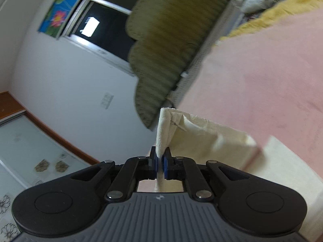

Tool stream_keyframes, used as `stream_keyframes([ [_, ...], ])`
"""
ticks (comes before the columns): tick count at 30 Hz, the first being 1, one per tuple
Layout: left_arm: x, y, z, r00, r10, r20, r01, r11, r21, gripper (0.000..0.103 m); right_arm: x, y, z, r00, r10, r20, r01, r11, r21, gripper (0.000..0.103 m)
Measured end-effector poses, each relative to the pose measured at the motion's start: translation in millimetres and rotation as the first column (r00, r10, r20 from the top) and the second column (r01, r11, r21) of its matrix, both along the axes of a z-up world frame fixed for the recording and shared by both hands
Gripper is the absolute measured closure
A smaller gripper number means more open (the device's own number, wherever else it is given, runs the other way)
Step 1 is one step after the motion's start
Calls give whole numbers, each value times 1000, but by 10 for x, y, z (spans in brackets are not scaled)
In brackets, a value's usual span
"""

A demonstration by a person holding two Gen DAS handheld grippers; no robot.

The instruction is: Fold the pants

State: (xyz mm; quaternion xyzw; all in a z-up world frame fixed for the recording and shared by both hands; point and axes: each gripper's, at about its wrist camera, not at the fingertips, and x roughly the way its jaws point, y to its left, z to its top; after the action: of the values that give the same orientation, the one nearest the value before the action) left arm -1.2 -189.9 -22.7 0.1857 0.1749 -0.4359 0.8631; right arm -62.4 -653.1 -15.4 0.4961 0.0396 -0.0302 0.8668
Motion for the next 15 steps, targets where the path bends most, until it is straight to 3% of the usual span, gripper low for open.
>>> stream_keyframes([
  [3,-8,-175,-139,999,0,51,-3,998,65,22,8,39,202,999,34,30,-33,999,-38,97],
  [5,106,-221,-206,999,33,34,-36,996,77,48,12,55,266,998,46,38,-44,998,-46,97],
  [7,229,-185,-241,998,64,-26,-62,996,59,67,26,40,259,998,50,32,-49,998,-40,97],
  [9,388,-99,-237,991,81,-105,-80,997,16,79,112,-3,224,998,58,1,-57,998,-15,97],
  [11,589,-12,-138,982,137,-127,-141,990,-23,87,268,-81,208,996,78,-35,-77,997,22,97],
  [13,718,97,104,971,230,-70,-237,964,-121,87,355,-113,271,997,79,-20,-78,996,35,97],
  [15,719,288,381,954,298,14,-283,918,-279,86,288,-9,447,992,78,100,-74,996,-44,97],
])
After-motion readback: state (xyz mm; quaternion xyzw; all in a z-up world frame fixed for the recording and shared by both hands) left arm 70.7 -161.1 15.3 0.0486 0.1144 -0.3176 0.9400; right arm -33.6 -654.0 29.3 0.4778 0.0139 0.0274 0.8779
